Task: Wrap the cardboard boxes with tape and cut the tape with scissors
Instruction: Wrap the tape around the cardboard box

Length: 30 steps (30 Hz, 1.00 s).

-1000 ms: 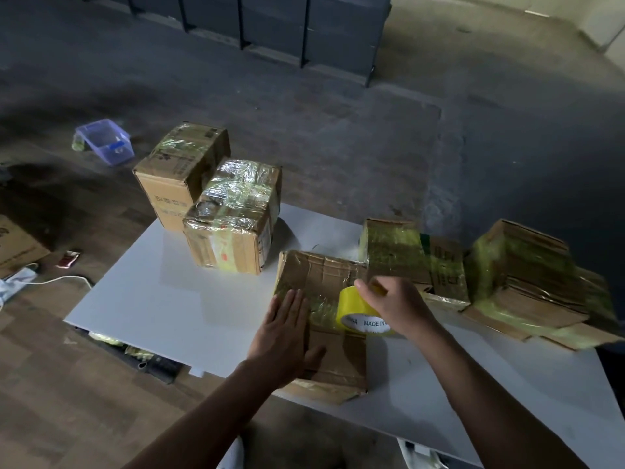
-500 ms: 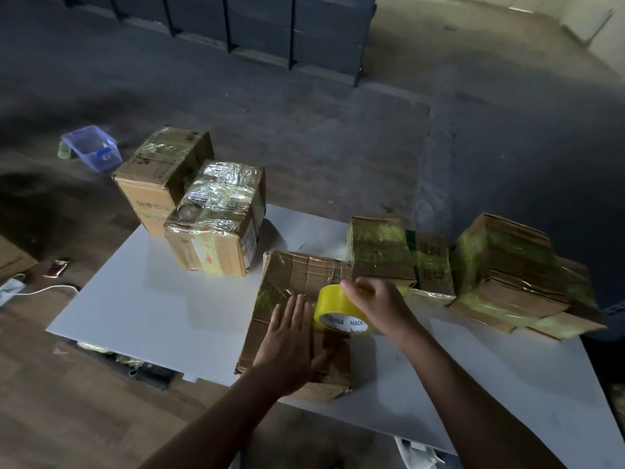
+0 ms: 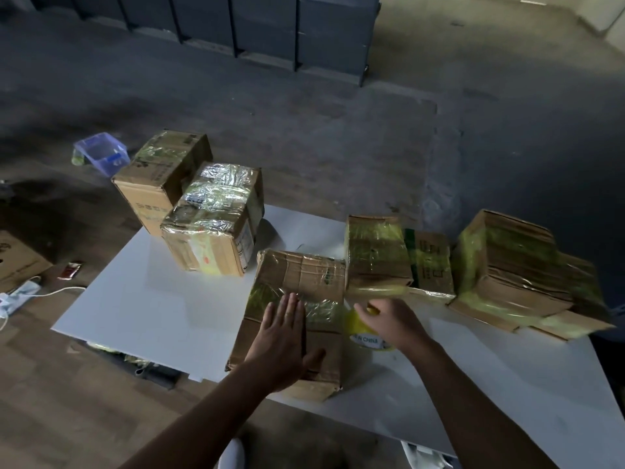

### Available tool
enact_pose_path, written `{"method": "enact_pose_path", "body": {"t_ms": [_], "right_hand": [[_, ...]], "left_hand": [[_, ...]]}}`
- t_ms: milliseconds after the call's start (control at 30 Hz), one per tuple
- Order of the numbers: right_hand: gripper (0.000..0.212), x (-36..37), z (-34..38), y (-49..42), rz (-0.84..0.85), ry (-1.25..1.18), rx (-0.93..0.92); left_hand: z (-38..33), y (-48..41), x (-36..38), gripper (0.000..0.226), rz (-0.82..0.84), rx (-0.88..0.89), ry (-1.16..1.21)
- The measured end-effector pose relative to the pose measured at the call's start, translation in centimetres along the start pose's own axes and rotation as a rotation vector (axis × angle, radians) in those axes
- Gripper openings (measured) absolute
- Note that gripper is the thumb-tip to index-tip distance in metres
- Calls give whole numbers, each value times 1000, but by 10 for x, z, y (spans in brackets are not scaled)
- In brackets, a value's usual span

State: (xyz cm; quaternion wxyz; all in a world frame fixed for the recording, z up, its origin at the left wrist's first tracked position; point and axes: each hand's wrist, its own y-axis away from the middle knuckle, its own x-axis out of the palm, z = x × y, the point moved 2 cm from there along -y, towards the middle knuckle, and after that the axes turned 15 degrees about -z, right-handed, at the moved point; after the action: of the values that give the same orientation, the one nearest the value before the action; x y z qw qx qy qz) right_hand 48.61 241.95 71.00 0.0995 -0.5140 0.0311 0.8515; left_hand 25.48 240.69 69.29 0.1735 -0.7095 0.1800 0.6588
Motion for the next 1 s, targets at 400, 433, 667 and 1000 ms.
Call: {"method": "enact_pose_path", "body": {"t_ms": [400,433,667,1000], "right_hand": [[42,17,-16,0,145,-114,-16],[42,17,-15,1,141,-133,-34],[41,9,-6,1,155,-90,-49],[47,-31,36,-18,-143,-298,-35]], "left_hand": [[-56,4,-16,99,184,323,-11],[-51,4,-19,102,207,358,-49],[-53,-1,-30,68,70,432,-161],[-13,3,-64,53,-369,396,144]]}}
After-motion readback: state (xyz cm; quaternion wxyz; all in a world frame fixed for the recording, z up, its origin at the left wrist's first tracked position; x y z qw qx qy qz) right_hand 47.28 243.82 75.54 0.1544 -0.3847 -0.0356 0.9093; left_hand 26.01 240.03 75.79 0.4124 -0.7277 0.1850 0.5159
